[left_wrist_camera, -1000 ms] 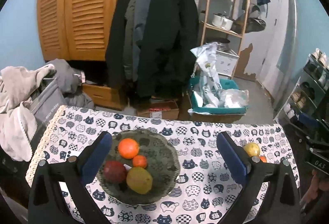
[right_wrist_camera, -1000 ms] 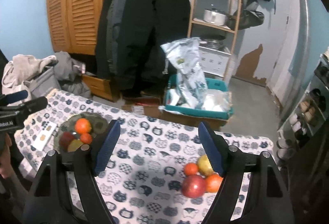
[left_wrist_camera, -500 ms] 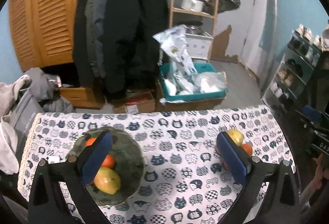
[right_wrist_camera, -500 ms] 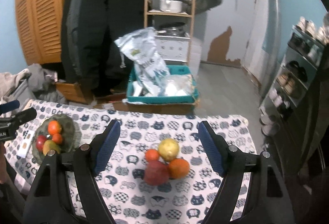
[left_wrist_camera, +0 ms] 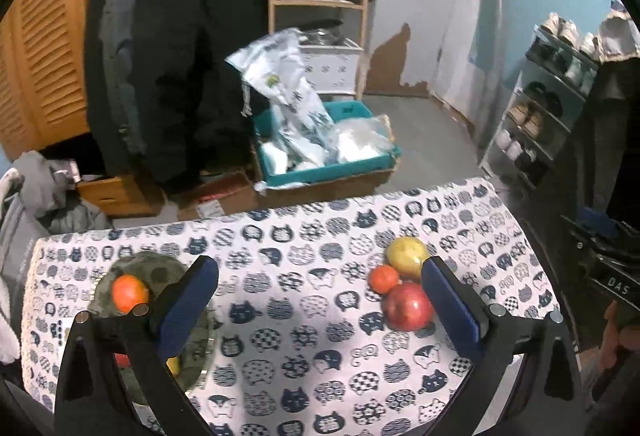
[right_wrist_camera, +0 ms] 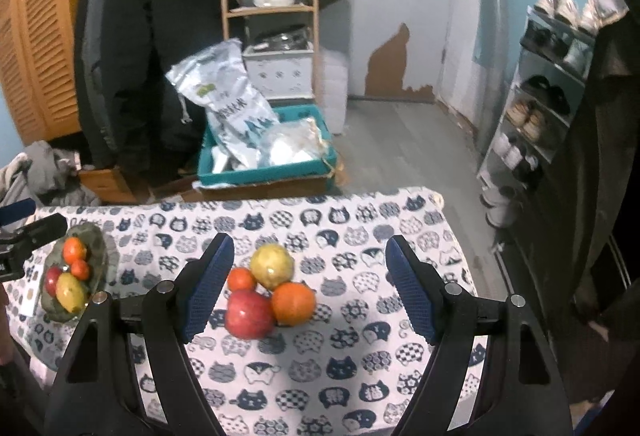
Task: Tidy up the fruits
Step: 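Lower the left tool onto the red apple while the right tool approaches an orange, then close the left tool on the red apple while the right tool grasps the orange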
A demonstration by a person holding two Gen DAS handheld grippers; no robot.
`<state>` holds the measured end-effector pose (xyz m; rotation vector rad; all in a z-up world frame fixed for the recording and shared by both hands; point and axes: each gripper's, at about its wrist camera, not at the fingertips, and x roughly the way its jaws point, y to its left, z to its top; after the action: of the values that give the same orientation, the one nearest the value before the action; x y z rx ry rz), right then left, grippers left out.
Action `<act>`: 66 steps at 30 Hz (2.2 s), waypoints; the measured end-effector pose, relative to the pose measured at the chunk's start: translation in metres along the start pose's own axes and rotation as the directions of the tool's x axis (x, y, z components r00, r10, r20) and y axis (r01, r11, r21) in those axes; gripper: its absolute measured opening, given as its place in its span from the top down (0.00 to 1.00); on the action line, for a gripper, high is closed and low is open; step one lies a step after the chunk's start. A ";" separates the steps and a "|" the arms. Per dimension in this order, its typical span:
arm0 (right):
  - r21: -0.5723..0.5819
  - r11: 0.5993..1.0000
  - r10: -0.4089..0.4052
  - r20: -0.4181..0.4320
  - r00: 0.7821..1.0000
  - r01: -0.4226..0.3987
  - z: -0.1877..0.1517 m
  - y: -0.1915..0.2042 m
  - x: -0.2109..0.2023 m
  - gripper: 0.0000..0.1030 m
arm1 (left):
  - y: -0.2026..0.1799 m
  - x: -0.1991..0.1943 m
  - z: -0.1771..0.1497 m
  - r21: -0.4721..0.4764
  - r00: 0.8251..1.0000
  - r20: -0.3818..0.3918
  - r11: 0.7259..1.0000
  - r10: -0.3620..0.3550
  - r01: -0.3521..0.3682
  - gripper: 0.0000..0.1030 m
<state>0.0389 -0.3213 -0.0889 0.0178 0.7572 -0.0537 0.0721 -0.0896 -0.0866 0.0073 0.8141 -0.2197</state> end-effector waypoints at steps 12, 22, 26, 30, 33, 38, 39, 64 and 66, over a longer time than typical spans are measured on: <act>0.034 0.999 -0.035 -0.137 0.990 0.040 -0.029 -0.033 0.048 0.24 | -0.041 0.062 -0.019 0.045 0.988 -0.148 0.998 -0.036 0.043 0.01; 0.045 0.999 -0.019 -0.261 0.965 0.031 -0.048 -0.039 0.093 0.24 | -0.068 0.117 -0.042 0.082 0.965 -0.260 0.995 -0.029 0.051 0.01; 0.049 0.998 -0.017 -0.303 0.953 0.033 -0.054 -0.041 0.107 0.24 | -0.078 0.138 -0.051 0.098 0.954 -0.298 0.994 -0.021 0.053 0.01; 0.070 0.997 -0.003 -0.347 0.938 0.029 -0.061 -0.046 0.123 0.24 | -0.085 0.156 -0.058 0.103 0.944 -0.329 0.993 -0.020 0.056 0.01; 0.095 0.995 0.016 -0.390 0.921 0.023 -0.067 -0.051 0.136 0.24 | -0.089 0.168 -0.061 0.096 0.935 -0.353 0.993 -0.029 0.067 0.01; 0.130 0.991 0.039 -0.430 0.902 0.019 -0.073 -0.055 0.150 0.24 | -0.097 0.186 -0.067 0.077 0.919 -0.391 0.993 -0.048 0.085 0.01; 0.138 0.990 0.042 -0.434 0.900 0.021 -0.073 -0.056 0.152 0.24 | -0.098 0.188 -0.068 0.074 0.917 -0.396 0.993 -0.052 0.088 0.01; 0.181 0.983 0.070 -0.448 0.891 0.014 -0.073 -0.060 0.164 0.24 | -0.112 0.234 -0.088 -0.017 0.853 -0.490 0.980 -0.181 0.198 0.25; 0.178 0.984 0.073 -0.448 0.891 0.008 -0.073 -0.057 0.166 0.24 | -0.106 0.229 -0.088 -0.015 0.858 -0.483 0.982 -0.173 0.189 0.25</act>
<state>0.1064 -0.3832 -0.2561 0.2181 1.2210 -0.0859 0.1401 -0.2291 -0.3041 0.0172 1.3150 -0.4205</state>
